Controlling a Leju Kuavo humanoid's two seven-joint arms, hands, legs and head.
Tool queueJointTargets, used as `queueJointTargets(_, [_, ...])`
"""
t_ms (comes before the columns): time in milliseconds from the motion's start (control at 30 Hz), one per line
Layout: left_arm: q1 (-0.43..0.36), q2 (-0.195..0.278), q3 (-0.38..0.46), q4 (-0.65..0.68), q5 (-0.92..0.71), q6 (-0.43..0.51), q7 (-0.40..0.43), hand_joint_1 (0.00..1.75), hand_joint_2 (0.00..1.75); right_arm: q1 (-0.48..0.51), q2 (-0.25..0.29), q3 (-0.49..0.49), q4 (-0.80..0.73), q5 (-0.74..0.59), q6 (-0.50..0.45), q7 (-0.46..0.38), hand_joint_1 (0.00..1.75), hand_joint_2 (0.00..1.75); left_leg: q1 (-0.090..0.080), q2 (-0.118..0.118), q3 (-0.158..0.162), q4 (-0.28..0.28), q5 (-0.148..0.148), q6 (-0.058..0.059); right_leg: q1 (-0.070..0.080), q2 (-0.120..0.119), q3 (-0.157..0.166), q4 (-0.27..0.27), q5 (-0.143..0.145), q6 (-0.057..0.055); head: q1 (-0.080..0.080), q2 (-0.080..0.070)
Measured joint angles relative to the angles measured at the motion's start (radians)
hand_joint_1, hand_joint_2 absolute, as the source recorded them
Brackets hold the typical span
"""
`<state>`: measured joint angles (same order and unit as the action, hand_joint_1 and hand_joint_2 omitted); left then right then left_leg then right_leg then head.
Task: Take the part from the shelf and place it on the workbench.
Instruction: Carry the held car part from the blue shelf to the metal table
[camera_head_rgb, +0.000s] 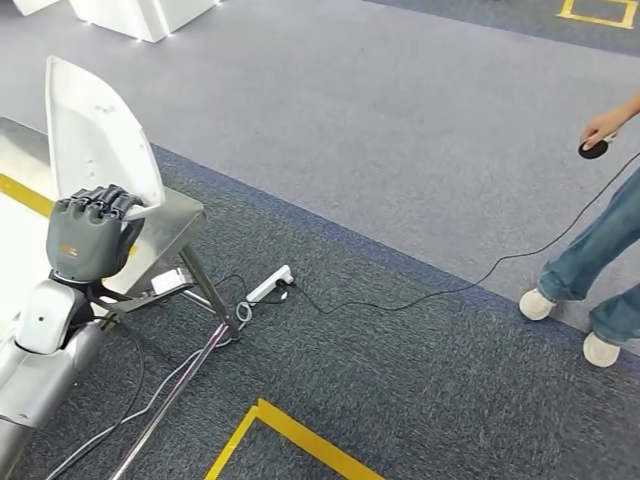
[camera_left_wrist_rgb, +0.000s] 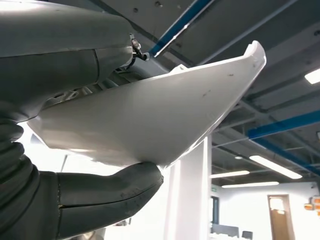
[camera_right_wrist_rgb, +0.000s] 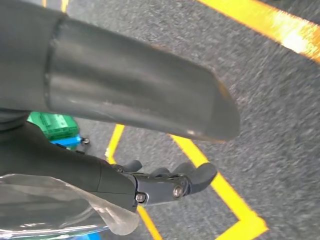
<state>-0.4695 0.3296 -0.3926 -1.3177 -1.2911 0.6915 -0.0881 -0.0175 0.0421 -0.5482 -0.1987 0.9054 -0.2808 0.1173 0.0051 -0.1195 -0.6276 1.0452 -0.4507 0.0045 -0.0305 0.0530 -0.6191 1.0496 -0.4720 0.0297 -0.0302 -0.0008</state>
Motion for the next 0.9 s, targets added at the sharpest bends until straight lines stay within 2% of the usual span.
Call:
queueJointTargets(67, [-0.001,0.004,0.000,0.001,0.000,0.000,0.002,1.75,1.75,0.001,0.000,-0.001,0.000,0.001,-0.001,0.000,0.00,0.00,-0.002,0.042,-0.021,0.048,-0.028,-0.009,-0.001,-0.025,0.007,-0.003,-0.001,-0.014,-0.007,0.000])
queueJointTargets(100, [-0.002,0.005,0.000,0.001,0.001,0.000,0.002,1.75,1.75,0.002,0.000,-0.002,0.000,0.001,-0.001,0.000,0.00,0.00,-0.002,0.073,-0.046,0.102,-0.055,-0.013,0.002,-0.037,0.009,-0.003,-0.004,-0.019,-0.010,0.000])
queueJointTargets(133, [-0.002,0.005,0.000,0.001,0.001,-0.001,0.003,1.75,1.75,0.003,0.000,-0.003,0.000,0.002,-0.002,0.000,0.00,0.00,-0.001,0.092,-0.077,0.167,-0.085,-0.017,0.004,-0.049,0.011,-0.003,-0.006,-0.022,-0.013,0.000])
queueJointTargets(167, [0.000,0.004,-0.001,0.002,0.001,-0.001,0.005,1.75,1.75,0.003,0.000,-0.004,0.000,0.003,-0.002,0.000,0.00,0.00,0.000,0.102,-0.108,0.229,-0.108,-0.019,0.005,-0.063,0.012,-0.003,-0.009,-0.024,-0.013,0.000])
queueJointTargets(200, [0.002,0.004,-0.002,0.003,0.001,-0.002,0.007,1.75,1.75,0.003,0.000,-0.005,0.000,0.004,-0.002,0.000,0.00,0.00,0.001,0.105,-0.129,0.267,-0.117,-0.020,0.007,-0.076,0.013,-0.003,-0.011,-0.025,-0.014,0.000])
queueJointTargets(233, [0.004,0.004,-0.002,0.003,0.001,-0.003,0.009,1.75,1.75,0.003,0.000,-0.006,0.000,0.007,-0.003,0.000,0.00,0.00,0.002,0.107,-0.131,0.270,-0.107,-0.018,0.008,-0.089,0.015,-0.003,-0.013,-0.025,-0.014,0.000])
queueJointTargets(267, [0.005,0.005,-0.003,0.004,0.001,-0.004,0.011,1.75,1.75,0.003,0.000,-0.006,0.000,0.009,-0.004,0.001,0.00,0.00,0.001,0.110,-0.115,0.235,-0.080,-0.015,0.009,-0.103,0.018,-0.003,-0.016,-0.024,-0.014,0.000])
queueJointTargets(300, [0.006,0.006,-0.002,0.004,0.001,-0.005,0.013,1.75,1.75,0.003,0.000,-0.006,0.000,0.012,-0.004,0.001,0.00,0.00,-0.002,0.124,-0.081,0.170,-0.044,-0.008,0.010,-0.115,0.022,-0.003,-0.019,-0.023,-0.014,0.000])
queueJointTargets(333, [0.005,0.007,-0.002,0.004,0.001,-0.005,0.015,1.75,1.75,0.003,0.000,-0.007,0.000,0.014,-0.005,0.001,0.00,0.00,-0.010,0.151,-0.045,0.101,-0.018,-0.001,0.012,-0.128,0.028,-0.004,-0.023,-0.020,-0.014,0.000])
queueJointTargets(400, [0.003,0.008,-0.001,0.004,0.001,-0.007,0.018,1.75,1.75,0.002,0.001,-0.007,0.000,0.017,-0.006,0.003,0.00,0.00,-0.025,0.195,0.001,0.010,0.002,0.014,0.016,-0.151,0.035,-0.005,-0.029,-0.012,-0.014,0.000])
queueJointTargets(433, [0.003,0.008,-0.001,0.004,0.001,-0.008,0.019,1.75,1.75,0.001,0.001,-0.008,0.000,0.018,-0.006,0.004,0.00,0.00,-0.031,0.199,0.005,-0.002,-0.003,0.017,0.017,-0.163,0.039,-0.008,-0.032,-0.008,-0.014,0.000])
queueJointTargets(500, [0.007,0.011,-0.001,0.003,0.001,-0.009,0.022,1.75,1.75,-0.001,0.001,-0.008,0.000,0.019,-0.007,0.006,0.00,0.00,-0.028,0.173,0.010,-0.014,0.001,0.024,0.018,-0.180,0.048,-0.014,-0.037,0.002,-0.015,0.000])
queueJointTargets(533, [0.008,0.012,0.000,0.003,0.001,-0.009,0.024,1.75,1.75,-0.002,0.001,-0.008,-0.001,0.019,-0.008,0.007,0.00,0.00,-0.023,0.160,0.016,-0.021,0.004,0.029,0.017,-0.164,0.048,-0.009,-0.043,0.006,-0.014,0.000])
queueJointTargets(567, [0.008,0.013,0.000,0.002,0.001,-0.009,0.025,1.75,1.75,-0.003,0.001,-0.009,-0.001,0.020,-0.008,0.007,0.00,0.00,-0.018,0.147,0.021,-0.029,0.007,0.033,0.016,-0.136,0.038,0.014,-0.057,0.010,-0.012,0.000])
queueJointTargets(633, [0.007,0.011,0.000,0.002,0.001,-0.010,0.027,1.75,1.75,-0.002,0.002,-0.009,-0.001,0.021,-0.008,0.008,0.00,0.00,-0.013,0.123,0.027,-0.034,0.009,0.040,0.014,-0.072,-0.019,0.123,-0.106,0.015,-0.007,0.000])
queueJointTargets(667, [0.009,0.009,-0.001,0.002,0.001,-0.011,0.028,1.75,1.75,0.000,0.002,-0.009,-0.001,0.022,-0.008,0.008,0.00,0.00,-0.013,0.109,0.027,-0.034,0.008,0.042,0.014,-0.059,-0.059,0.191,-0.129,0.017,-0.006,0.000])
queueJointTargets(700, [0.012,0.007,-0.003,0.002,0.000,-0.013,0.028,1.75,1.75,0.002,0.002,-0.009,-0.001,0.023,-0.009,0.010,0.00,0.00,-0.013,0.094,0.028,-0.033,0.007,0.043,0.015,-0.055,-0.092,0.240,-0.138,0.019,-0.006,0.000])
queueJointTargets(733, [0.015,0.005,-0.004,0.002,0.000,-0.014,0.029,1.75,1.75,0.004,0.002,-0.009,-0.001,0.024,-0.009,0.011,0.00,0.00,-0.013,0.079,0.029,-0.032,0.005,0.043,0.015,-0.054,-0.110,0.255,-0.126,0.020,-0.005,0.000])
queueJointTargets(767, [0.018,0.004,-0.004,0.002,-0.001,-0.015,0.030,1.75,1.75,0.005,0.002,-0.010,-0.001,0.026,-0.009,0.011,0.00,0.00,-0.012,0.063,0.031,-0.031,0.003,0.041,0.015,-0.051,-0.108,0.229,-0.095,0.020,-0.005,0.000])
queueJointTargets(800, [0.019,0.004,-0.005,0.002,-0.001,-0.016,0.030,1.75,1.75,0.005,0.002,-0.010,-0.001,0.026,-0.009,0.012,0.00,0.00,-0.011,0.048,0.034,-0.029,0.000,0.038,0.013,-0.044,-0.087,0.169,-0.052,0.020,-0.005,0.000])
queueJointTargets(833, [0.020,0.004,-0.004,0.002,0.000,-0.016,0.031,1.75,1.75,0.005,0.002,-0.010,-0.001,0.027,-0.009,0.011,0.00,0.00,-0.009,0.034,0.036,-0.026,-0.005,0.034,0.010,-0.021,-0.058,0.101,-0.018,0.019,-0.006,0.000])
queueJointTargets(867, [0.019,0.003,-0.004,0.002,0.000,-0.016,0.031,1.75,1.75,0.005,0.002,-0.010,-0.001,0.027,-0.009,0.011,0.00,0.00,-0.009,0.022,0.036,-0.020,-0.010,0.029,0.006,0.003,-0.030,0.040,0.003,0.018,-0.006,0.000])
queueJointTargets(900, [0.019,0.003,-0.004,0.002,0.000,-0.017,0.031,1.75,1.75,0.004,0.002,-0.010,-0.001,0.027,-0.009,0.011,0.00,0.00,-0.007,0.011,0.033,-0.017,-0.012,0.023,0.003,0.023,-0.009,0.002,0.011,0.016,-0.006,0.000])
